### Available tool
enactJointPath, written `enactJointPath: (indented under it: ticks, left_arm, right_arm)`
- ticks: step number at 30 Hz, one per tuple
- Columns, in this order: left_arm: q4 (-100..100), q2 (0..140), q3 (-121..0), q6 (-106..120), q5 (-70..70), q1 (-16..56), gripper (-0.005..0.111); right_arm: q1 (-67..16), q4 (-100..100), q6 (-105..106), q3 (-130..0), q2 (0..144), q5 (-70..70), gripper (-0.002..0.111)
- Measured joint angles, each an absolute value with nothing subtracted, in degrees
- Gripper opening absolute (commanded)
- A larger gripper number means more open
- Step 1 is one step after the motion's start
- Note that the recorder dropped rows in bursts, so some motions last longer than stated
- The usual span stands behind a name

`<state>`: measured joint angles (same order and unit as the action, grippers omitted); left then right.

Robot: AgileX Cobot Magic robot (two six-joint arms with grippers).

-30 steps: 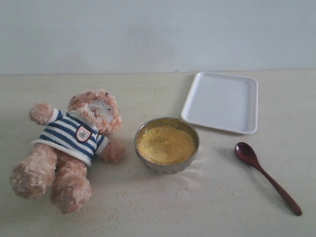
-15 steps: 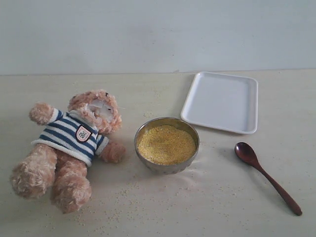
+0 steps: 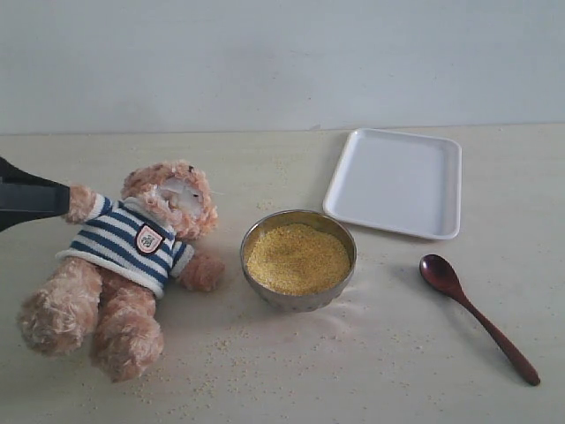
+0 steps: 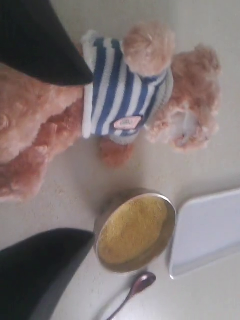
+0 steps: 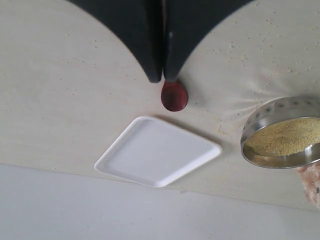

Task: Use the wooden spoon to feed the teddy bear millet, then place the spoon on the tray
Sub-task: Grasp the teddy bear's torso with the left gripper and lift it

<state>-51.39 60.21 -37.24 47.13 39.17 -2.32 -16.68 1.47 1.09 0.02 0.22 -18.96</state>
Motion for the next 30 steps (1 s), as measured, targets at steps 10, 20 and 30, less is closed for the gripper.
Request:
enactJointPath:
  ticks: [10,20,30]
  left_arm:
    - [-49.20,83.56,-42.80,52.81,33.84,-2.32,0.079]
    - [-51.22,93.77,-46.58,58.01,29.12,-2.32,0.088]
    - [-68.77,100.06,-46.61,73.86,33.31,-2.32,0.090]
  right_arm:
    - [-16.68,1.47,1.09,0.02,0.22,-18.96,0.000]
    - [-16.68,1.47,1.09,0.02,0.22,-18.96,0.000]
    - [-16.68,1.47,1.09,0.02,0.22,-18.96,0.000]
